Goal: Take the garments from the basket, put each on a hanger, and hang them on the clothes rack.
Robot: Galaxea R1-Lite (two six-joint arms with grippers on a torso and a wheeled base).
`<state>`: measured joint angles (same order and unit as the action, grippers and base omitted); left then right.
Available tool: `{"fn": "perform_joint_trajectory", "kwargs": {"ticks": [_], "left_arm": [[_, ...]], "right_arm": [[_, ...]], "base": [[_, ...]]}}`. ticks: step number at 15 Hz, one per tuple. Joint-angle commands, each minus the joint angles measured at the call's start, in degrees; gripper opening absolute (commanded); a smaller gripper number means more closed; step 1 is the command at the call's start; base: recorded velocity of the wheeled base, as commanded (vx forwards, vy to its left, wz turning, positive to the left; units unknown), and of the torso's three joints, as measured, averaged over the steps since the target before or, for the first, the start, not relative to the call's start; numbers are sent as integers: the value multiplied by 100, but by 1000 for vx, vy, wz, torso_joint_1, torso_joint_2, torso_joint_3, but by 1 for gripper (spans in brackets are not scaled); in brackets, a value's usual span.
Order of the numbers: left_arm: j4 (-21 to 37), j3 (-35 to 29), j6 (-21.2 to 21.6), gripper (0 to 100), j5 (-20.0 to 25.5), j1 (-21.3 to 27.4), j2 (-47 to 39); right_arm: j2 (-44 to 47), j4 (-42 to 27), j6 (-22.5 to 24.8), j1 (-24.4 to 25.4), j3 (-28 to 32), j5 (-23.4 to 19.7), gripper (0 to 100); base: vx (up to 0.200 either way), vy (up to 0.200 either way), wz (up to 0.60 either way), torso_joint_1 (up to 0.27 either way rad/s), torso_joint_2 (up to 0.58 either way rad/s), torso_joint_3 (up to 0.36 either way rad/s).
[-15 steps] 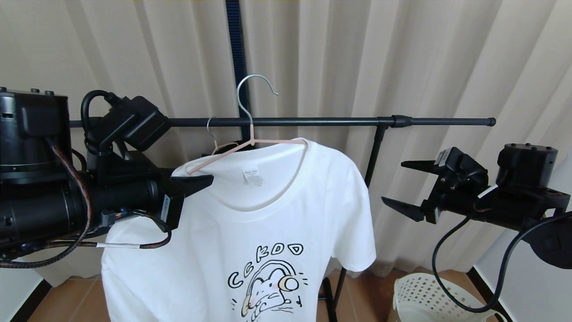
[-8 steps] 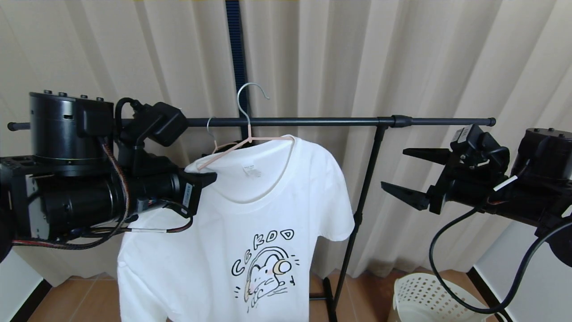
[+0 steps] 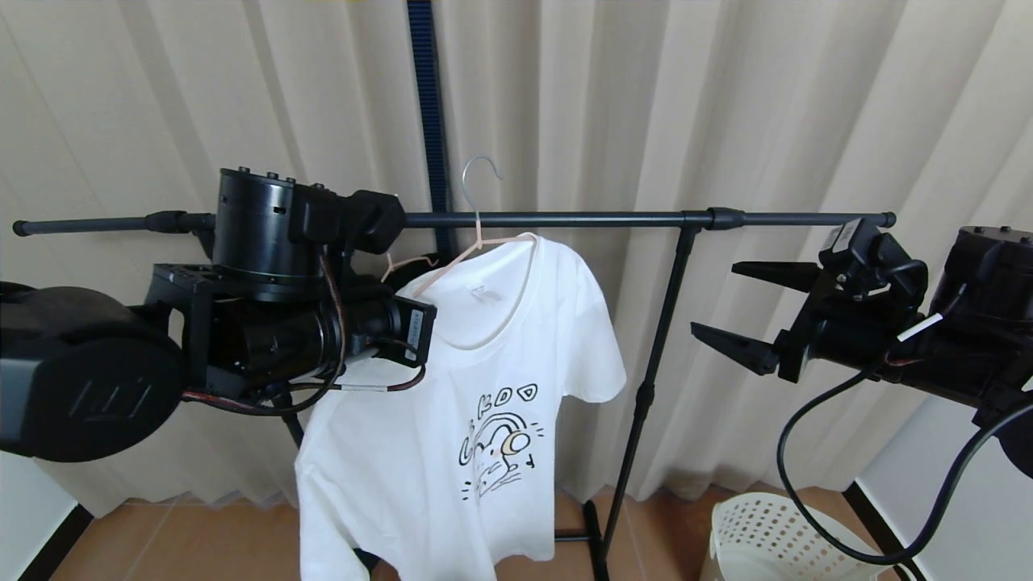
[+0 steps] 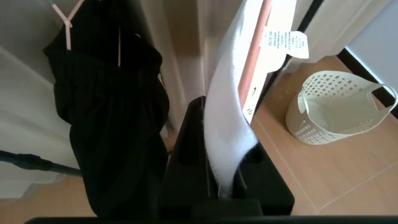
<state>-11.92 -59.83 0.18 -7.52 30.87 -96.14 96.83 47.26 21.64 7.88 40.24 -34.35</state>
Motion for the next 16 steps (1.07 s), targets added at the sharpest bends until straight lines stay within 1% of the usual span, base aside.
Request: {"fn": "perform_joint_trajectory", "kwargs": {"ticks": [1, 2, 4, 7, 10, 14, 16], "left_arm": [[-3, -152, -71, 0, -109, 42, -309], [-3, -283, -168, 0, -267, 42, -459], [-3, -459, -343, 0, -364, 42, -635], [-21, -565, -458, 0, -549, 42, -819], [-21, -670, -537, 0, -575, 42, -977], [-29, -916, -537, 0, -610, 16, -1285], [-29, -1189, -537, 0, -610, -10, -1496]], "right_arm": [[11, -7, 7, 4, 1, 8, 100], [11, 2, 7, 12, 1, 8, 100], [11, 2, 7, 21, -8, 16, 100], [29, 2, 7, 21, -8, 16, 100], [29, 2, 7, 21, -8, 25, 100], [29, 2, 7, 21, -8, 25, 100], [38, 2, 7, 21, -8, 25, 100]], "base": [[0, 0, 0, 0, 0, 0], [0, 0, 0, 0, 0, 0], [0, 0, 0, 0, 0, 0], [0, 0, 0, 0, 0, 0], [0, 0, 0, 0, 0, 0], [0, 0, 0, 0, 0, 0], [0, 0, 0, 0, 0, 0]]}}
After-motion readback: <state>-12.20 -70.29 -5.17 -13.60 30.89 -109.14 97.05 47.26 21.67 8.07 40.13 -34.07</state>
